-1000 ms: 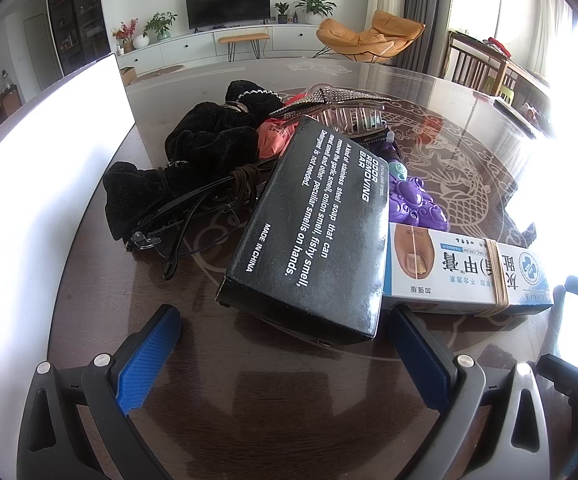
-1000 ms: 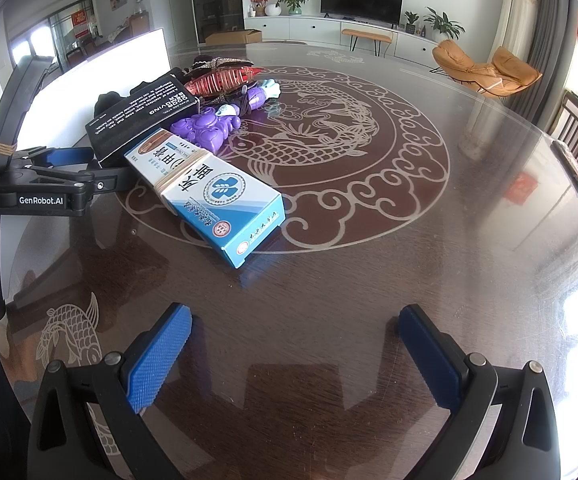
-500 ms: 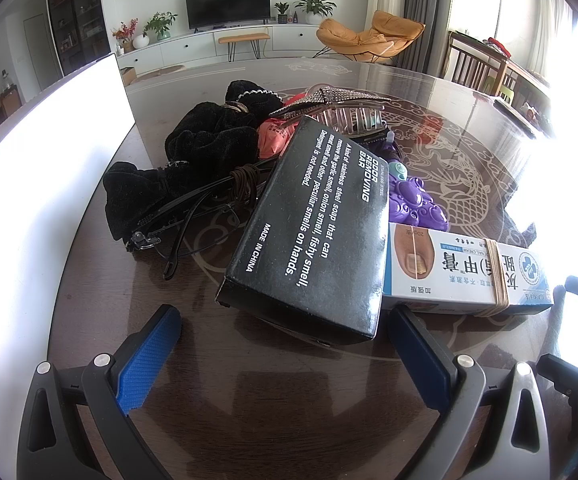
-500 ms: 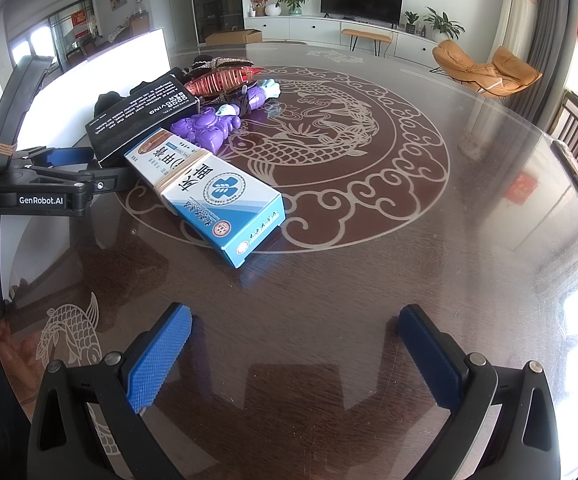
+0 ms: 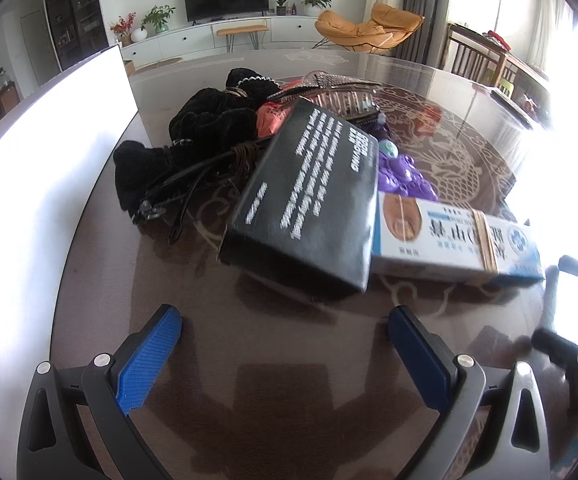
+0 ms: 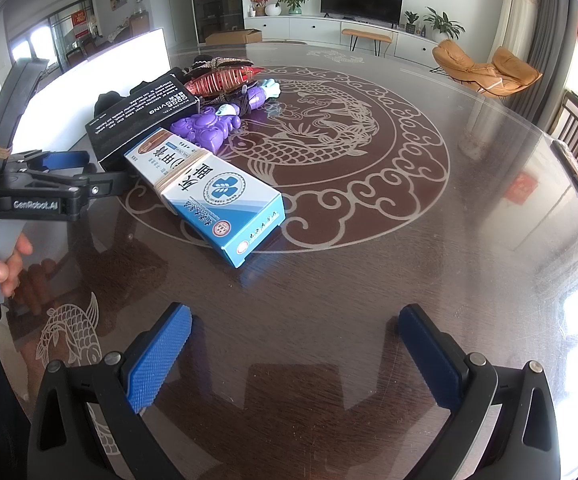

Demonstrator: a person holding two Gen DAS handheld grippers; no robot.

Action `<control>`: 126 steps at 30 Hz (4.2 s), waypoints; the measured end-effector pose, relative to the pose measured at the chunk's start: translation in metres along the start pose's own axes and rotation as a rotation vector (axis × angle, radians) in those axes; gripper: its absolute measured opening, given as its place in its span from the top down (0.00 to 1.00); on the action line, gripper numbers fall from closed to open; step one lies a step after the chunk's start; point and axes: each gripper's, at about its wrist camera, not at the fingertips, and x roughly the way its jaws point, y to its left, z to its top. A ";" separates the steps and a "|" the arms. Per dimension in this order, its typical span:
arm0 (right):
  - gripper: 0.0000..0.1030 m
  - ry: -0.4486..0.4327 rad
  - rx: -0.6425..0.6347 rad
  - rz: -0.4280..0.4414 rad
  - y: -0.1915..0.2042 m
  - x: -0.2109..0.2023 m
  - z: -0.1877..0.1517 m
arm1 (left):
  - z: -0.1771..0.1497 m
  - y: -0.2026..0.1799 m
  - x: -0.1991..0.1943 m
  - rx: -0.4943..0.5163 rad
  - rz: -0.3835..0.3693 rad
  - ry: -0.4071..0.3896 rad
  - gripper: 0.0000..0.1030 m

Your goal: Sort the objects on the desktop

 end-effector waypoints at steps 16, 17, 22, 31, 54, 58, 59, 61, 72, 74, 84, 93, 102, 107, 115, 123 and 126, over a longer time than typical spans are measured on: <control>0.00 0.031 -0.444 0.218 0.069 0.027 0.076 | -0.061 0.014 -0.037 -0.061 -0.072 -0.004 0.00; 0.01 0.060 -0.480 0.217 0.077 0.037 0.079 | -0.058 0.015 -0.040 -0.066 -0.078 -0.011 0.00; 0.55 0.080 -0.456 0.280 0.083 0.045 0.088 | -0.037 0.016 -0.059 -0.035 -0.070 -0.072 0.00; 0.56 0.059 -0.189 0.263 0.007 -0.009 0.009 | 0.038 -0.052 -0.012 0.285 0.042 -0.021 0.00; 0.41 0.089 -0.167 0.242 -0.015 -0.026 -0.015 | -0.027 -0.080 -0.021 0.317 -0.055 0.054 0.14; 0.59 0.128 -0.258 0.191 -0.009 -0.032 -0.014 | -0.029 -0.072 -0.033 0.231 -0.073 0.014 0.44; 0.59 0.129 -0.264 0.178 -0.010 -0.037 -0.016 | -0.031 -0.068 -0.039 0.203 -0.095 -0.002 0.44; 0.59 0.115 -0.250 0.189 -0.014 -0.049 -0.014 | -0.034 -0.058 -0.055 0.136 -0.127 -0.027 0.44; 0.59 -0.048 -0.308 0.312 0.060 -0.104 0.102 | -0.027 0.066 -0.194 -0.097 -0.049 -0.254 0.44; 0.59 -0.091 -0.340 0.360 0.097 -0.110 0.132 | -0.029 0.104 -0.206 -0.141 0.031 -0.251 0.44; 0.59 -0.161 -0.426 0.658 0.320 -0.093 0.221 | -0.070 0.251 -0.192 -0.453 0.181 -0.113 0.44; 0.42 -0.017 -0.446 0.592 0.422 0.013 0.212 | -0.090 0.273 -0.152 -0.514 0.232 -0.020 0.27; 0.05 -0.202 -0.303 0.586 0.340 -0.016 0.203 | -0.053 0.199 -0.196 -0.411 0.213 -0.221 0.26; 0.00 -0.338 -0.246 0.425 0.235 -0.039 0.165 | -0.019 0.097 -0.203 -0.299 -0.014 -0.355 0.06; 0.00 -0.206 -0.089 0.042 0.065 -0.014 0.070 | -0.008 -0.020 -0.097 -0.170 -0.199 -0.195 0.03; 0.00 -0.097 0.032 -0.062 0.003 0.001 0.009 | -0.032 -0.047 -0.009 -0.085 -0.053 -0.038 0.03; 0.00 -0.097 0.010 -0.085 0.010 0.001 0.012 | -0.031 -0.045 0.002 -0.078 -0.012 -0.037 0.03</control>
